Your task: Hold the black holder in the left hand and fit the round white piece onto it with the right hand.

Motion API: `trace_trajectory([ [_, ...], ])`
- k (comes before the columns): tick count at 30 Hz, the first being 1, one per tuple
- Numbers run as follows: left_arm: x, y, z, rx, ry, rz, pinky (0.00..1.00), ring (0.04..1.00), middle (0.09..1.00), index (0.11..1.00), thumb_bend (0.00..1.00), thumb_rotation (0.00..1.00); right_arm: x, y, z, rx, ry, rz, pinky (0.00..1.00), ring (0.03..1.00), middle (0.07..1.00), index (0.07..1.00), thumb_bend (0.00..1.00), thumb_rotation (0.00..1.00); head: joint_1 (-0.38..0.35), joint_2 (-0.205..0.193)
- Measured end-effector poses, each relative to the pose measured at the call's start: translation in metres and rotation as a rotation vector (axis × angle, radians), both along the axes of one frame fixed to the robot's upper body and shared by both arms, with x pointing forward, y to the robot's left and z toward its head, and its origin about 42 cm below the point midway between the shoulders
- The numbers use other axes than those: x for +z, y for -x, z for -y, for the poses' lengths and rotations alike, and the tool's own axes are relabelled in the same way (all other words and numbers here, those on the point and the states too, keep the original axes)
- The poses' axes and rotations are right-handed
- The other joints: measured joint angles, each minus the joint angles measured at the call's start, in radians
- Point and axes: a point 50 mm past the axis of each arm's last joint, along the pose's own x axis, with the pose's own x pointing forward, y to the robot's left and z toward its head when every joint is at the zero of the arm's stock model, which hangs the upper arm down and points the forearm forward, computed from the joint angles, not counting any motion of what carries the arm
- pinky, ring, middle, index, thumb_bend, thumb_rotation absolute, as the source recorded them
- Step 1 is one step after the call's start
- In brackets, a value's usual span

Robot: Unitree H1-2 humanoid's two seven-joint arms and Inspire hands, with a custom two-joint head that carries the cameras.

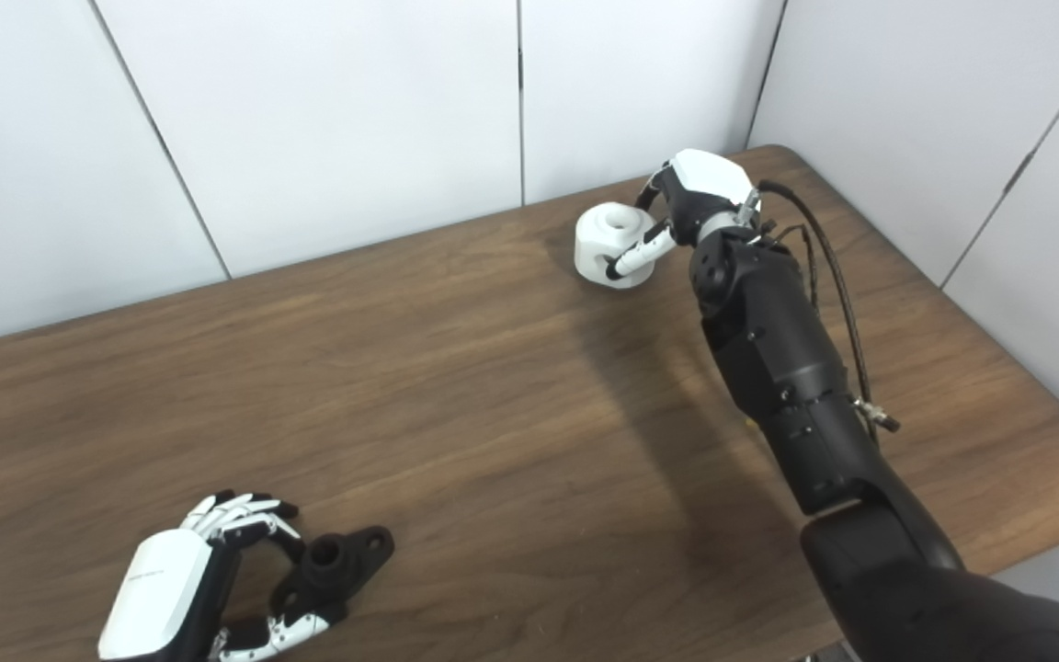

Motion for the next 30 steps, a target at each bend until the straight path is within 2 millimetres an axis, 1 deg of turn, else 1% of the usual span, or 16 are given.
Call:
trace_trajectory([
  [11,0.0002,-0.0002,-0.0004,0.0,-0.001,-0.001,0.92,0.818,0.743,0.485,0.52,0.04,-0.0044,0.0009,0.0008,-0.001,0.005,-0.006,1.0,1.0,0.932,0.663,0.89,0.31,0.0,0.003],
  [16,0.0004,-0.0003,-0.0007,0.0,0.0,-0.001,0.91,0.818,0.742,0.484,0.52,0.04,-0.007,0.0009,-0.0001,0.004,-0.006,-0.002,1.0,1.0,0.921,0.645,0.88,0.3,0.0,0.003],
  [20,0.0006,-0.0004,-0.0006,0.001,0.001,-0.002,0.91,0.817,0.741,0.484,0.52,0.04,-0.0074,0.0007,-0.0007,0.005,-0.008,0.009,1.0,1.0,0.915,0.626,0.87,0.3,0.0,0.003],
  [24,0.0006,-0.0006,-0.0004,0.002,0.002,-0.003,0.92,0.82,0.742,0.484,0.52,0.04,-0.0089,0.0014,-0.0011,0.006,-0.024,0.034,1.0,1.0,0.897,0.592,0.83,0.28,0.0,0.005],
  [26,0.0006,-0.0006,-0.0004,0.002,0.002,-0.004,0.92,0.821,0.742,0.484,0.52,0.04,-0.0091,0.0016,-0.0005,0.003,-0.031,0.05,1.0,1.0,0.895,0.568,0.81,0.27,0.0,0.005],
  [27,0.0006,-0.0006,-0.0004,0.002,0.002,-0.004,0.92,0.821,0.742,0.485,0.52,0.04,-0.009,0.0016,-0.0001,0.001,-0.035,0.059,1.0,1.0,0.894,0.529,0.67,0.22,0.0,0.005],
  [28,0.0006,-0.0006,-0.0003,0.002,0.002,-0.004,0.92,0.821,0.742,0.485,0.52,0.04,-0.009,0.0016,0.0,-0.001,-0.039,0.068,1.0,1.0,0.891,0.505,0.58,0.18,0.0,0.005],
  [29,0.0006,-0.0006,-0.0003,0.002,0.002,-0.004,0.92,0.82,0.742,0.485,0.52,0.04,-0.0088,0.0017,0.0001,-0.002,-0.042,0.077,1.0,1.0,0.878,0.491,0.54,0.16,0.002,0.005],
  [30,0.0006,-0.0006,-0.0003,0.002,0.002,-0.004,0.92,0.82,0.742,0.485,0.52,0.04,-0.0086,0.0019,0.0003,-0.004,-0.043,0.093,1.0,1.0,0.876,0.49,0.53,0.15,0.002,0.005],
])
